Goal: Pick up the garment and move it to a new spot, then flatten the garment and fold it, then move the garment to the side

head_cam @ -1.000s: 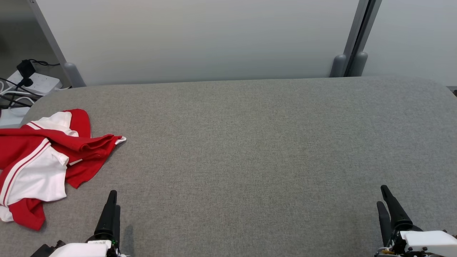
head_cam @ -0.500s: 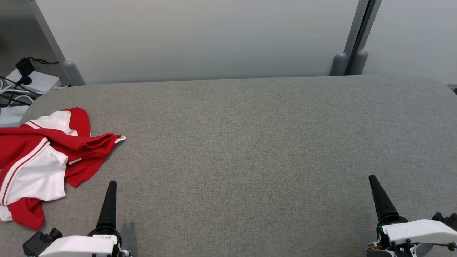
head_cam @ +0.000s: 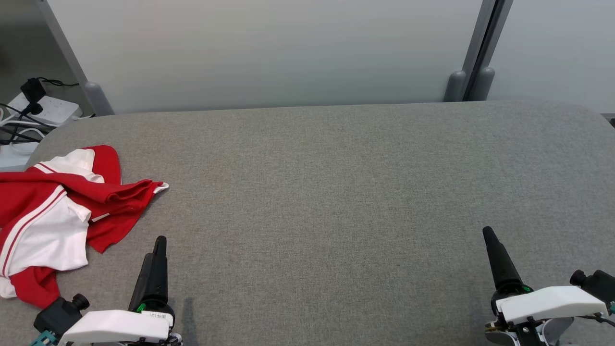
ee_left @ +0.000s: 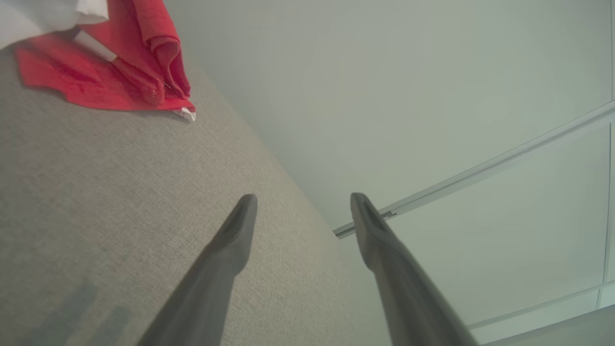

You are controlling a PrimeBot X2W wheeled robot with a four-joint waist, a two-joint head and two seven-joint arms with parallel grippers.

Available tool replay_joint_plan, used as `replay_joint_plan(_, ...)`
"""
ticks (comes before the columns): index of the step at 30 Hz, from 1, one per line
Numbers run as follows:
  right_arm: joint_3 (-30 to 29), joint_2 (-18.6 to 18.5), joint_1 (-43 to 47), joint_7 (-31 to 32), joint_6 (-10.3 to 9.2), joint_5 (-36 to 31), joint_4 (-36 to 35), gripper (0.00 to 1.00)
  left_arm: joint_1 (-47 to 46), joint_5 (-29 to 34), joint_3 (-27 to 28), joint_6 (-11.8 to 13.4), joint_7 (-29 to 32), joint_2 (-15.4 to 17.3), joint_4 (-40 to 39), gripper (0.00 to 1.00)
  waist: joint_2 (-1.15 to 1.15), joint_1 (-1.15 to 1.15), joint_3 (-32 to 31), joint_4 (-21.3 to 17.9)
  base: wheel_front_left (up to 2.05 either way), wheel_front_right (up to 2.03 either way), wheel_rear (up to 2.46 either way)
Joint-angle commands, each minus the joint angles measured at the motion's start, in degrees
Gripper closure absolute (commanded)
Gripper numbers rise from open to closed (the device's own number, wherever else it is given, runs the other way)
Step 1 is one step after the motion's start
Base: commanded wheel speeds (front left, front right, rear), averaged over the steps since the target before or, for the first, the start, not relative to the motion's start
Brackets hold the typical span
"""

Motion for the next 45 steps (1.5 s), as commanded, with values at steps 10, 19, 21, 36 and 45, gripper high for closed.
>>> replay_joint_plan(10, 2.4, -0.8, -3.3, -2.3, 0.04, -7.9, -2.8, 0.00, -3.4, 7.7, 0.1, 0.8, -2.2, 0.9, -3.2, 0.00, 0.00, -0.01, 0.1, -0.1, 0.00, 0.00, 0.00)
replay_joint_plan(19, 3.1, -0.9, -4.0, -3.8, 0.05, -14.2, -3.2, 0.00, -3.5, 15.0, 0.0, 1.5, -3.7, 1.0, -3.9, 0.00, 0.00, -0.01, 0.1, -0.2, 0.00, 0.00, 0.00)
replay_joint_plan(21, 3.4, -1.0, -4.3, -4.2, 0.05, -15.9, -3.6, 0.00, -3.5, 16.6, 0.0, 1.7, -4.0, 1.0, -3.8, 0.00, 0.00, -0.01, 0.1, -0.3, 0.00, 0.00, 0.00)
replay_joint_plan(36, 5.3, -1.1, -5.6, -6.8, 0.06, -27.4, -5.4, 0.00, -4.2, 27.5, -0.3, 3.0, -6.7, 1.3, -5.4, 0.00, 0.00, -0.01, 0.2, -0.6, 0.00, 0.00, 0.00)
replay_joint_plan(45, 6.6, -1.2, -6.2, -8.2, 0.07, -32.9, -6.1, 0.00, -4.4, 33.1, -0.3, 3.6, -8.0, 1.4, -6.5, 0.00, 0.00, -0.01, 0.2, -0.7, 0.00, 0.00, 0.00)
